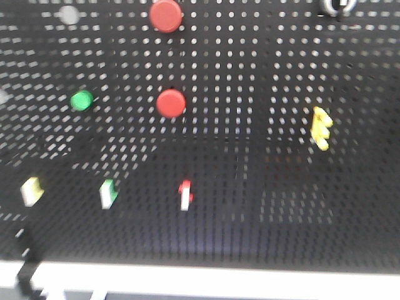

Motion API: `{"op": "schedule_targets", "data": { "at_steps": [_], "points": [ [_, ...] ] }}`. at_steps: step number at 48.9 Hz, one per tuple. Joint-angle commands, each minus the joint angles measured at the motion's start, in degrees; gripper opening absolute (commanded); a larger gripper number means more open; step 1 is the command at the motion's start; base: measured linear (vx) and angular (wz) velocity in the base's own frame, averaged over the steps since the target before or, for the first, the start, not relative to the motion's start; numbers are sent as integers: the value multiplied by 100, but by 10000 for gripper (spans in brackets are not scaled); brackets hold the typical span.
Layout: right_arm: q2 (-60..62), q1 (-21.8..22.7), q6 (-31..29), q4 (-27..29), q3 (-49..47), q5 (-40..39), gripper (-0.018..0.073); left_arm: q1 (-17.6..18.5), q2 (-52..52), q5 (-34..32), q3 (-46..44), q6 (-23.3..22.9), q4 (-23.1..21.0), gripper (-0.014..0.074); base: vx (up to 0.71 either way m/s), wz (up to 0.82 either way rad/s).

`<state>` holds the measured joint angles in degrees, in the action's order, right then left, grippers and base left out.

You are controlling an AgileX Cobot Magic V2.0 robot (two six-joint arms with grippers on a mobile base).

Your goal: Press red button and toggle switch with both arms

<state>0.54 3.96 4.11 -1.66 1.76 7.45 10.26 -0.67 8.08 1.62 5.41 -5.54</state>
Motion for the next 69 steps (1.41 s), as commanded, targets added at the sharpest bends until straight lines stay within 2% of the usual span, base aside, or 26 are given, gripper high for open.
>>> {"op": "schedule_targets", "data": {
  "at_steps": [1, 54, 60, 65, 69],
  "points": [
    [95, 26, -25, -71, 61, -491, -3, 8, -95, -479, 187, -38, -14, 2, 30, -8],
    [95, 26, -25, -71, 61, -491, -3, 8, -95, -581, 180, -38, -14, 2, 7, -3],
    [95, 26, -30, -71, 61, -524, -3, 8, -95, -808, 175, -38, -14, 2, 0, 0],
    [95, 26, -11, -67, 50, -1037, -3, 8, -95, -1286, 125, -63, -21, 2, 0, 0],
    [95, 20, 93, -47, -70, -1232, -3, 8, -90, -1719, 4, -326, -34, 2, 0, 0]
  ]
}}
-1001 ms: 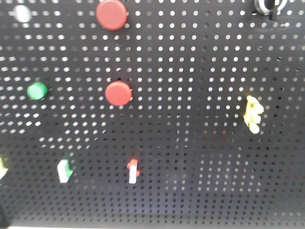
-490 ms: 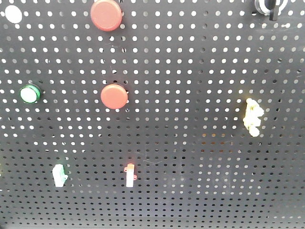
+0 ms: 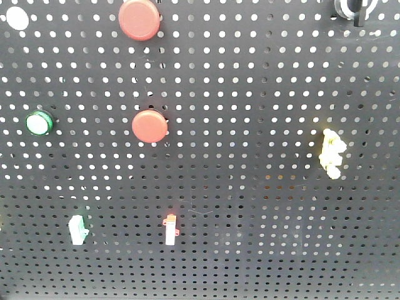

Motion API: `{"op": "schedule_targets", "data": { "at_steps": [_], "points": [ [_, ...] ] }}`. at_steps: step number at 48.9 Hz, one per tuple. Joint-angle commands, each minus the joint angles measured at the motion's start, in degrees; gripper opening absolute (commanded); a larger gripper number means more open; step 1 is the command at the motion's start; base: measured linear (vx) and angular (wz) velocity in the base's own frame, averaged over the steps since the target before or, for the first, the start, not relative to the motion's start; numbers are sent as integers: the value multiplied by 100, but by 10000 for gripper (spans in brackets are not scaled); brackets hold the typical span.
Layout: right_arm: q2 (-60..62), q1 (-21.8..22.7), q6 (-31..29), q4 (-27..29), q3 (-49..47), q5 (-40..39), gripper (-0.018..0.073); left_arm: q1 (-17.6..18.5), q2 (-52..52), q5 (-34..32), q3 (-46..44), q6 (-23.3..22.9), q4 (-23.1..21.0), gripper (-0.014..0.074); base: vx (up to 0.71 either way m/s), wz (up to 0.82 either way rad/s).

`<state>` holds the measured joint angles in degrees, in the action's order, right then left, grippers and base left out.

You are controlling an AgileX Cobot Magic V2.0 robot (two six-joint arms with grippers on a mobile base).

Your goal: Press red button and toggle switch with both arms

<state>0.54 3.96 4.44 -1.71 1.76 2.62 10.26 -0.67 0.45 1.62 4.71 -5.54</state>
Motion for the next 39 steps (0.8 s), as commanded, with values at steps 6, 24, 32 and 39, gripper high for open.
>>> {"op": "schedule_targets", "data": {
  "at_steps": [6, 24, 32, 39],
  "points": [
    [29, 20, 63, -41, -715, -565, -3, 8, -35, -1069, -524, -433, -18, 2, 0, 0],
    [-2212, 20, 29, -112, -4047, -30, -3, 8, 2370, 312, -4039, 343, 36, 2, 0, 0],
    [-3089, 20, 75, 171, -5052, 181, -3, 8, 3550, 799, -5531, 442, 24, 2, 0, 0],
    [-3350, 20, 75, 388, -5286, 142, -3, 8, 4017, 800, -6267, 413, -33, 2, 0, 0]
  ]
}}
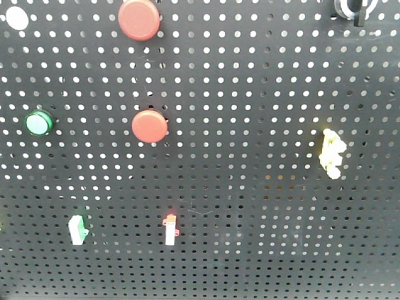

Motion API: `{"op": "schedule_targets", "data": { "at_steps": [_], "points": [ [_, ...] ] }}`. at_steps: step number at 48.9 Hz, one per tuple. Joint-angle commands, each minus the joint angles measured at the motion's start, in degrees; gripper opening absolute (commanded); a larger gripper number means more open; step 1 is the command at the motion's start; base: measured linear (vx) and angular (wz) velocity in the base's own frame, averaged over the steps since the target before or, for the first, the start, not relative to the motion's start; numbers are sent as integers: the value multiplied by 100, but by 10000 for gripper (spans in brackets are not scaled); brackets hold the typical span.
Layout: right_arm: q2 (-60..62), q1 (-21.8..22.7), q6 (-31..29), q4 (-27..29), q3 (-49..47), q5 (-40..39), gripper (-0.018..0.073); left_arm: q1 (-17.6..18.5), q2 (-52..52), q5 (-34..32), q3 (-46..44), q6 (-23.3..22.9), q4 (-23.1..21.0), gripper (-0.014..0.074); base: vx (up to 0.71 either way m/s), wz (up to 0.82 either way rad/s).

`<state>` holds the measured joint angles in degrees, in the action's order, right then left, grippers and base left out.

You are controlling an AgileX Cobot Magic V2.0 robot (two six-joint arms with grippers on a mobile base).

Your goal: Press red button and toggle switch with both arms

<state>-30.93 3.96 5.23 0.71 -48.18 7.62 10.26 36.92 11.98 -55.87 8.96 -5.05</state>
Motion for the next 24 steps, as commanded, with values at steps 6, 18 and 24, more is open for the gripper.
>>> {"op": "schedule_targets", "data": {
  "at_steps": [6, 18, 24],
  "points": [
    [-212, 20, -5, 152, -292, -329, -3, 21, 319, -360, -779, -148, -574, 2, 0, 0],
    [-212, 20, -5, 275, -292, -178, -3, 740, 861, 69, -1246, 1175, -1835, 2, 0, 0],
    [-212, 20, -5, 275, -292, -55, -3, 1319, 1362, 237, -1651, 2221, -2667, 2, 0, 0]
  ]
}}
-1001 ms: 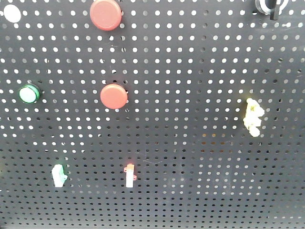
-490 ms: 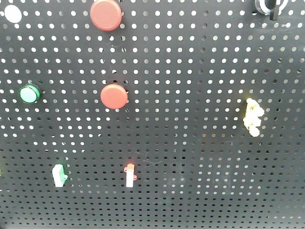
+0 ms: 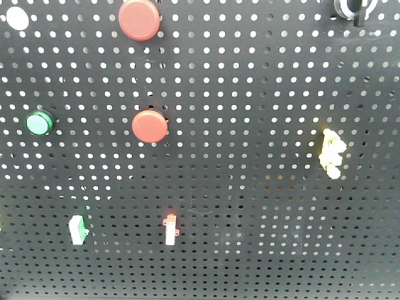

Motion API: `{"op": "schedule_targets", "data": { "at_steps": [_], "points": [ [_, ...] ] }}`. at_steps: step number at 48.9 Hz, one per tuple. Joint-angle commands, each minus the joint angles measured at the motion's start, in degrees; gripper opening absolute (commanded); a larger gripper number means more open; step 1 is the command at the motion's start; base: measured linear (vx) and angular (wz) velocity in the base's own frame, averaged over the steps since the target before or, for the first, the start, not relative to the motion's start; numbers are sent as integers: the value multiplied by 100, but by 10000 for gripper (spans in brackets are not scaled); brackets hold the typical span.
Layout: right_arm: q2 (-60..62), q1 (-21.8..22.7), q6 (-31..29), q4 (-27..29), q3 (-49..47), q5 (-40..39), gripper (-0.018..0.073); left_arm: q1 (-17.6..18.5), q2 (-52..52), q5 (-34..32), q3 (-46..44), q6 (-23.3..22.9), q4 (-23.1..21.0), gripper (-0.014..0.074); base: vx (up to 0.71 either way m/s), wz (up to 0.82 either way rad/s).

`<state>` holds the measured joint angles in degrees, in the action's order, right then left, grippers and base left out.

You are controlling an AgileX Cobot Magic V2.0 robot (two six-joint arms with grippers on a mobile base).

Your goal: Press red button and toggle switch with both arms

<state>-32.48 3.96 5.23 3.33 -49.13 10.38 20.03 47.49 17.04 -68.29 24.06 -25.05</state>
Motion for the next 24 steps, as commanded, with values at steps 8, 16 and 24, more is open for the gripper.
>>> {"op": "schedule_targets", "data": {
  "at_steps": [8, 16, 24],
  "points": [
    [-57, 20, -10, 12, -196, -170, -3, 918, 1030, -270, -1081, 1494, -1334, 2, 0, 0],
    [-57, 20, -10, -6, -196, -113, -3, 1364, 2130, -276, -1963, 1560, -1368, 2, 0, 0],
    [-57, 20, -31, -6, -196, -90, -3, 1362, 2645, -667, -2253, 1578, -1307, 2, 0, 0]
  ]
}}
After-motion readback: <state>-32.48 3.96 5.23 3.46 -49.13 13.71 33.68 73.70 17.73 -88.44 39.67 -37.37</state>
